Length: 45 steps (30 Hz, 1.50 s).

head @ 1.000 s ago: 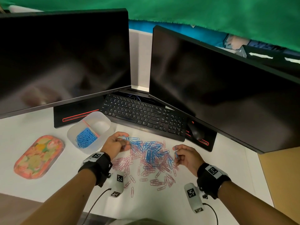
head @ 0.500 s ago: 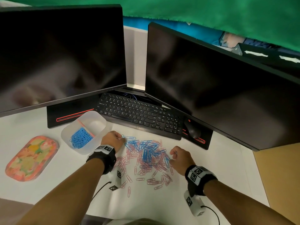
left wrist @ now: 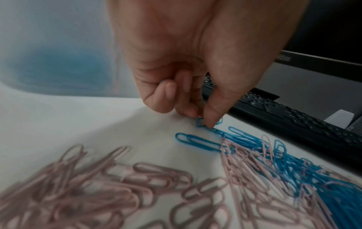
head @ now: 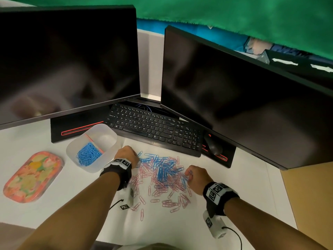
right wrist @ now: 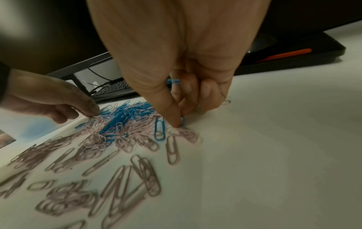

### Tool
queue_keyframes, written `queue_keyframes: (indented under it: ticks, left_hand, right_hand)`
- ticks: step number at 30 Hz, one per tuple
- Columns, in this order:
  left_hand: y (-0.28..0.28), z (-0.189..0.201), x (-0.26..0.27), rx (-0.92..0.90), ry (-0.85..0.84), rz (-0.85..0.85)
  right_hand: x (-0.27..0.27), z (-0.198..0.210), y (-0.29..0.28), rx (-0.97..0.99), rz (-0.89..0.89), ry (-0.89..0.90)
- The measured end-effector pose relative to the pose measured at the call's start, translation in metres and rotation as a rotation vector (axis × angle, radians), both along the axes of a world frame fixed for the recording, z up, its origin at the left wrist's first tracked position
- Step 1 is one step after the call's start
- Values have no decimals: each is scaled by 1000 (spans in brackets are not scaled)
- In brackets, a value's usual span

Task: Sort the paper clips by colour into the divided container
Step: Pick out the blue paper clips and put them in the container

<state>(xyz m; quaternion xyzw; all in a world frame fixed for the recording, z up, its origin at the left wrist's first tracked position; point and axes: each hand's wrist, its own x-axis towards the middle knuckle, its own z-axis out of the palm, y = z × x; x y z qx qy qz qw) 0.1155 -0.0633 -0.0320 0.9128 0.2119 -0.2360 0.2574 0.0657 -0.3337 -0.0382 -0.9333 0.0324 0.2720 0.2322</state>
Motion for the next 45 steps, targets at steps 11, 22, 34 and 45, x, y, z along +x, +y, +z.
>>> queue_keyframes:
  ticks: [11,22,34,45]
  left_hand:
    - [3,2,-9,-194,-162,102]
    - [-2,9,-14,-833,-78,455]
    - [16,3,-15,-938,-54,645]
    - [20,-8,-30,-255,-137,80]
  right_hand:
    - [0,5,-10,-105,186,14]
    - [9,28,-24,310,-111,184]
    - [7,27,-7,979,-679,445]
    - [-2,20,-7,377,-257,189]
